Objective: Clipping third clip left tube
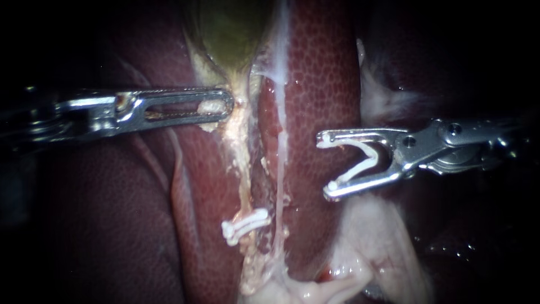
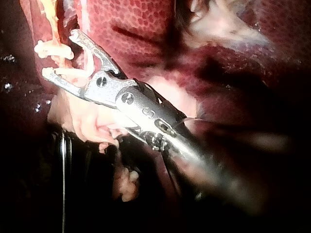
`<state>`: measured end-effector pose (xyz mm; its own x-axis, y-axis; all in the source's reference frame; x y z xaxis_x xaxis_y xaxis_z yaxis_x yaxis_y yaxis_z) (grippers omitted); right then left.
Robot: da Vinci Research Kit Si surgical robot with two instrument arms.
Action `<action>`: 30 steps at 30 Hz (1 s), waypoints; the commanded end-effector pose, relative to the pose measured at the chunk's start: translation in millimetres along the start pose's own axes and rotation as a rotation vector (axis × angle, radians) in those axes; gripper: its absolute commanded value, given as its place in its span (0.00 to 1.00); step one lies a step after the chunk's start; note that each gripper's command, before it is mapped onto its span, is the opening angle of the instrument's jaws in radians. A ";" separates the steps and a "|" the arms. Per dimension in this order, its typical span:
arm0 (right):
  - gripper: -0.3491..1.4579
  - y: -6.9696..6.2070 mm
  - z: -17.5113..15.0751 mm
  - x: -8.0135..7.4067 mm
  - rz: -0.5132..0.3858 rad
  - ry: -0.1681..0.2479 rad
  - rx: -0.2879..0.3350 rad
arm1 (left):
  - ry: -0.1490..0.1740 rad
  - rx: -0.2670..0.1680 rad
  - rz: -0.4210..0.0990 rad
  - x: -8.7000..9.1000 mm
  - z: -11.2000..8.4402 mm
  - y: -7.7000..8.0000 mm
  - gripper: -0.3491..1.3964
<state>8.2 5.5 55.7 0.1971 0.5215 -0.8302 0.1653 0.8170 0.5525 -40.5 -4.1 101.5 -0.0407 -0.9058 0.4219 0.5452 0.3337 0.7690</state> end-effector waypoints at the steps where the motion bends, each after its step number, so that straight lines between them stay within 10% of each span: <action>1: 0.52 0.0 0.0 0.0 0.000 0.000 0.000 | 0.000 0.001 0.000 0.0 -0.1 0.0 0.07; 19: 0.52 0.1 0.2 -0.1 -0.001 0.001 -0.002 | -0.033 -0.002 -0.027 -4.9 -7.0 -0.8 0.07; 30: 0.52 0.2 1.1 -0.1 -0.009 0.006 -0.009 | -0.045 -0.001 -0.037 -5.3 -8.0 -1.4 0.07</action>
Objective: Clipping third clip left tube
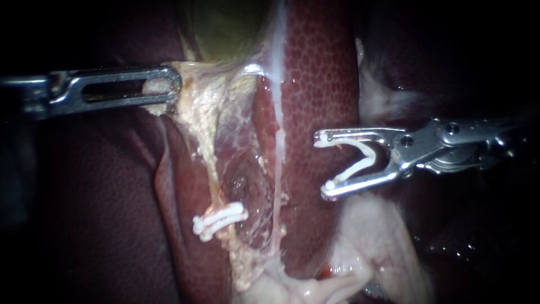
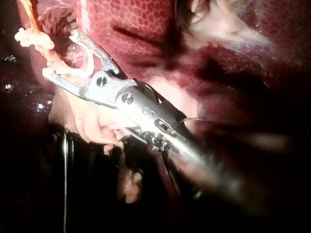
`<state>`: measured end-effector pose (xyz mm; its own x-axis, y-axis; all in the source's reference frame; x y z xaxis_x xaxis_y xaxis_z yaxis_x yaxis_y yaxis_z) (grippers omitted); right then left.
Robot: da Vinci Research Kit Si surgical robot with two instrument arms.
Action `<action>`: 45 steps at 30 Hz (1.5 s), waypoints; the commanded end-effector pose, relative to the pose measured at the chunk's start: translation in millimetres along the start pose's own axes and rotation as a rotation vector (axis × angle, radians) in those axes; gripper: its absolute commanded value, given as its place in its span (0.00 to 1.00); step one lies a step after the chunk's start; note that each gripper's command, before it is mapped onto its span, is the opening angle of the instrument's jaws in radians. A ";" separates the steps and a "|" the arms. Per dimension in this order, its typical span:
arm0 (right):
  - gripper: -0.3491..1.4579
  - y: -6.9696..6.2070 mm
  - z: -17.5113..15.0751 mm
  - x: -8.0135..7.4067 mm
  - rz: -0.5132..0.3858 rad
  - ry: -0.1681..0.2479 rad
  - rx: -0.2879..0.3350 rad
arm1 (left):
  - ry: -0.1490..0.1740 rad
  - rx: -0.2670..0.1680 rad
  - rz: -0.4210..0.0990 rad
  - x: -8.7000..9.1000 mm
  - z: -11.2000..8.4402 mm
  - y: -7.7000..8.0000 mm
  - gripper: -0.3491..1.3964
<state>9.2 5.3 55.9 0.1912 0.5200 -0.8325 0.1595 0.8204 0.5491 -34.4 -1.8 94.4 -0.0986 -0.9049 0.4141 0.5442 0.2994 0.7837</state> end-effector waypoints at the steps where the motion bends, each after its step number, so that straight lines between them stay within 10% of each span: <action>1: 0.52 0.1 0.4 -0.1 -0.006 0.003 -0.004 | 0.000 0.001 0.001 0.0 0.0 0.0 0.07; 28: 0.52 3.6 15.9 -6.5 0.061 0.016 0.064 | -0.001 -0.001 0.001 0.3 -0.2 -0.2 0.07; 45: 0.52 3.6 19.0 -5.6 0.200 0.093 0.188 | -0.002 -0.002 0.001 0.3 -0.2 -0.3 0.07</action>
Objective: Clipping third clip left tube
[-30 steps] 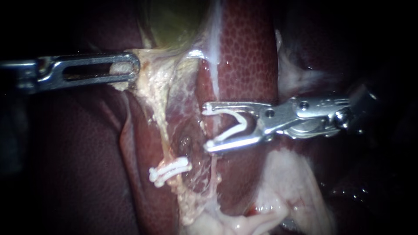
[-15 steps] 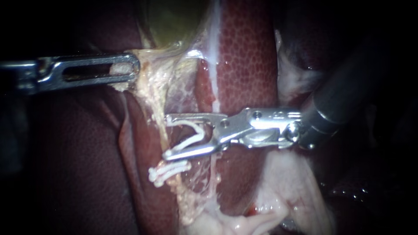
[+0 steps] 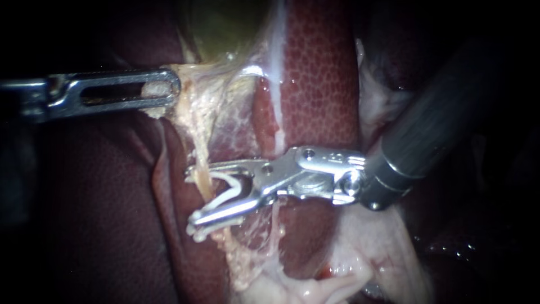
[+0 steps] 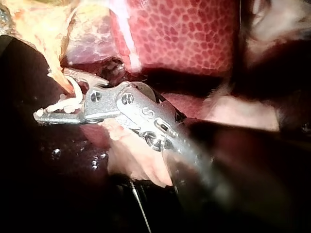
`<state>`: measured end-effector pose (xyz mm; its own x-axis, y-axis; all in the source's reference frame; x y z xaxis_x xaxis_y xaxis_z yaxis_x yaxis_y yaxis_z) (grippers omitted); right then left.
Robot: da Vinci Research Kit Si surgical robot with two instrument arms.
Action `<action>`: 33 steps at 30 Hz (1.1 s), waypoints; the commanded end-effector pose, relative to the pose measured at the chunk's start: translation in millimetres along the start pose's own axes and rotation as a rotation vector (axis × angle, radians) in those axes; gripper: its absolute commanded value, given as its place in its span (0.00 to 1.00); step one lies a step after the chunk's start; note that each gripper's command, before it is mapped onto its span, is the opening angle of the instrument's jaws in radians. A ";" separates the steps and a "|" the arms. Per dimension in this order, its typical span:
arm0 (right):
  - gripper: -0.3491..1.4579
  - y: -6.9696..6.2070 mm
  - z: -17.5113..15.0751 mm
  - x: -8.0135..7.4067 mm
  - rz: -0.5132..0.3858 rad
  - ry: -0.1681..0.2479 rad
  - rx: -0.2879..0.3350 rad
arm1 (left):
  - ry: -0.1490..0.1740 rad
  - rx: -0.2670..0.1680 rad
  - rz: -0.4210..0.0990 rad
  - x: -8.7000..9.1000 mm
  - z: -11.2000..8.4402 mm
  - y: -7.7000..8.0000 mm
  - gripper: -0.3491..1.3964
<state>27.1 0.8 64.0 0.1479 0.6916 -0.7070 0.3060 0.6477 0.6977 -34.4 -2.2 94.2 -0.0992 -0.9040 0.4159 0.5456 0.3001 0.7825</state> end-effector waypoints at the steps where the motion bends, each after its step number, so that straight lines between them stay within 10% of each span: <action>1: 0.52 0.0 0.1 0.0 0.007 0.009 0.008 | 0.000 0.000 0.000 0.0 0.0 0.0 0.07; 24: 0.50 1.5 0.7 0.7 0.057 0.054 0.031 | -0.001 -0.001 0.001 0.2 0.1 0.0 0.07; 29: 0.01 1.4 -1.2 0.0 0.144 0.037 0.065 | -0.001 -0.001 0.001 0.2 0.1 0.0 0.07; 33: 0.00 1.9 -1.4 -0.2 0.161 0.031 0.067 | -0.001 -0.001 0.001 0.2 0.1 -0.1 0.07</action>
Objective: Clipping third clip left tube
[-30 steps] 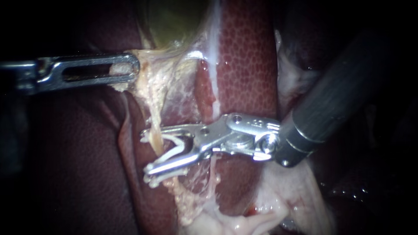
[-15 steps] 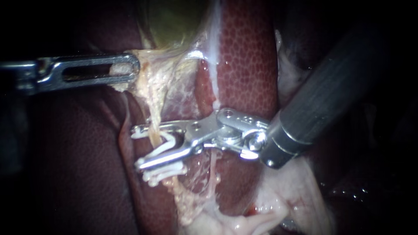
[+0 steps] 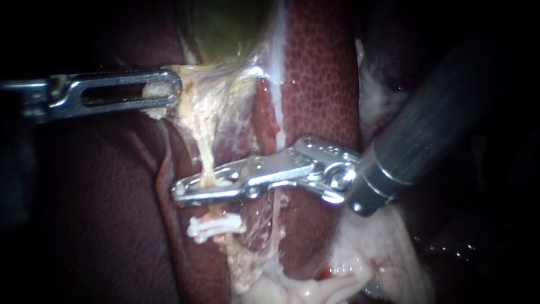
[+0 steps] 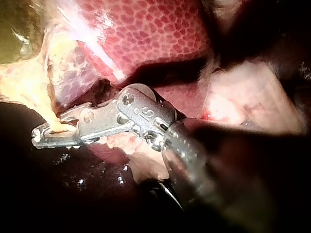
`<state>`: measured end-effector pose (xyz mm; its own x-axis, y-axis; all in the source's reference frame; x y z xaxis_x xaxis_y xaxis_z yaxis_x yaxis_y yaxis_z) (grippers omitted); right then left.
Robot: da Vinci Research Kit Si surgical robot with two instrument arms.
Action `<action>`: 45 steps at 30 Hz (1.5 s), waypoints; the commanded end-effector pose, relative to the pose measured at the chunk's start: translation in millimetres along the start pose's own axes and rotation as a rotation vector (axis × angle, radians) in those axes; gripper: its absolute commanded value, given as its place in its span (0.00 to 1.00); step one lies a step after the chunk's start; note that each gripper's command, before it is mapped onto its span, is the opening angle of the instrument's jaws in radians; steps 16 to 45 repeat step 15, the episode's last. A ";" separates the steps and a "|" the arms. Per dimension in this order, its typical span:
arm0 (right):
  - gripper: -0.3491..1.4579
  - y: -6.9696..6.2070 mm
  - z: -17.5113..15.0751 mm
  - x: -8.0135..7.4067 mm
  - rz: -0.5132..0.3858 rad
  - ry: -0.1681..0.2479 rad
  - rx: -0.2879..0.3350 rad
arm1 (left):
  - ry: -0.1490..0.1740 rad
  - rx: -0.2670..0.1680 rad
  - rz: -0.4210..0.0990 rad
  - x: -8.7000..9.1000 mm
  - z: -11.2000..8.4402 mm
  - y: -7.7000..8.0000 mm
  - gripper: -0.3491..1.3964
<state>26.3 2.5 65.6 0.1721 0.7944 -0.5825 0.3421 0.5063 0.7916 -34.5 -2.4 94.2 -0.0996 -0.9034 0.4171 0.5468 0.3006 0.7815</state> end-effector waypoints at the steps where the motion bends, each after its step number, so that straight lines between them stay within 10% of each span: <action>1: 0.00 0.1 0.1 -0.2 0.000 0.000 0.003 | 0.000 0.000 0.000 0.0 0.0 0.0 0.07; 13: 0.00 0.0 0.0 -0.2 0.000 -0.003 0.003 | 0.000 0.000 0.000 0.1 0.0 0.0 0.07; 15: 0.17 -0.1 -0.1 -0.2 0.000 -0.005 -0.002 | 0.000 0.000 0.000 0.1 0.0 0.0 0.07; 45: 0.17 -0.1 -0.1 -0.2 0.000 -0.005 -0.002 | 0.000 0.000 0.000 0.1 0.0 0.0 0.07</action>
